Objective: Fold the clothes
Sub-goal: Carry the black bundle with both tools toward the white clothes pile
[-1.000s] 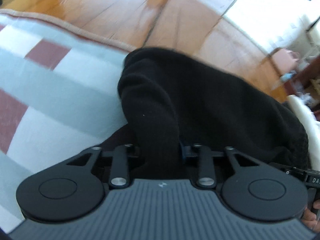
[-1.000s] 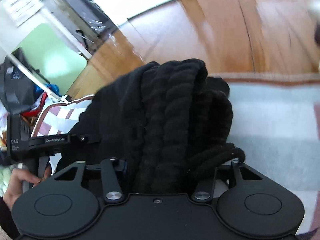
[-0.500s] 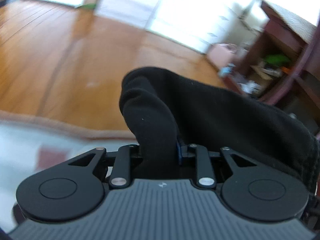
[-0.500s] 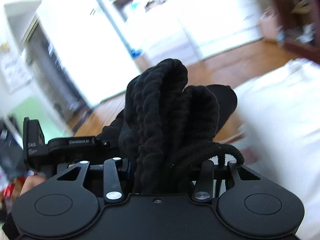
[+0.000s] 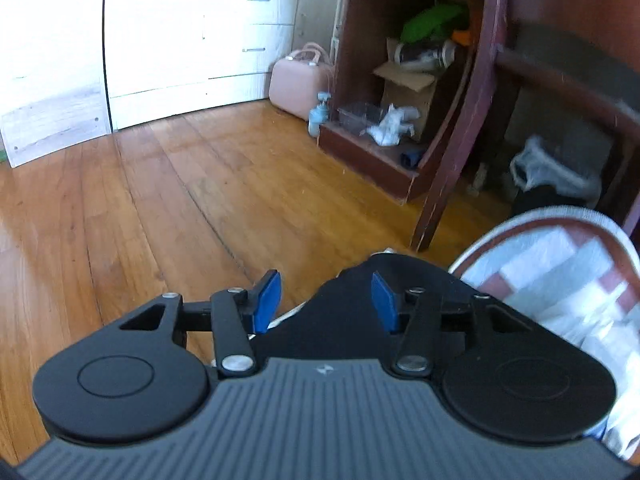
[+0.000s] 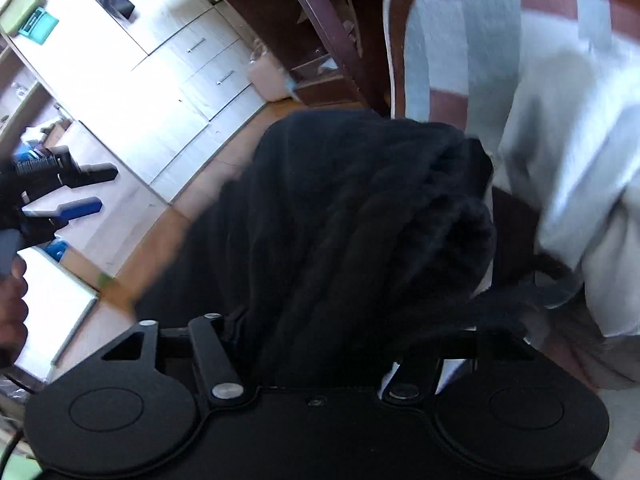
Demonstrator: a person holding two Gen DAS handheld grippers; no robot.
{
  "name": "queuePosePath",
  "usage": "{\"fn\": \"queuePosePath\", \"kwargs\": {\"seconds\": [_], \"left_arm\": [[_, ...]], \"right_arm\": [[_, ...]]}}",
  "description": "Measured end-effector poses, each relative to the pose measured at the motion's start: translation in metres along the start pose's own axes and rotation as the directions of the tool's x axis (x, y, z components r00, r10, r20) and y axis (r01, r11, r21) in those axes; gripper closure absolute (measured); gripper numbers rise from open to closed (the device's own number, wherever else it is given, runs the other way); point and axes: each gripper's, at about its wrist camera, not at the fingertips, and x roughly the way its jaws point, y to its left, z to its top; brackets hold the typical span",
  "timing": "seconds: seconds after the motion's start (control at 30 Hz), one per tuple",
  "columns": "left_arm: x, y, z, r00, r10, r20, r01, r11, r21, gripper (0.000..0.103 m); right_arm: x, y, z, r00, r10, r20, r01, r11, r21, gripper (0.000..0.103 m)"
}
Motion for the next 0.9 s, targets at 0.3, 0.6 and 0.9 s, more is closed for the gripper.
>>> {"fn": "queuePosePath", "kwargs": {"seconds": [0.3, 0.6, 0.9], "left_arm": [[-0.003, 0.080, -0.087, 0.996, -0.030, -0.089, 0.003, 0.957, -0.291, 0.041], [-0.021, 0.036, -0.098, 0.987, -0.140, -0.073, 0.112, 0.949, -0.294, 0.040], [-0.006, 0.022, -0.111, 0.991, -0.108, -0.079, 0.078, 0.944, -0.321, 0.034]], "right_arm": [[-0.011, -0.009, -0.007, 0.994, 0.043, -0.098, -0.042, 0.999, 0.011, 0.025], [-0.083, 0.067, 0.031, 0.994, -0.058, -0.089, -0.002, 0.829, -0.559, 0.035], [0.010, 0.001, 0.082, 0.990, -0.059, -0.129, 0.009, 0.933, -0.361, 0.053]]}}
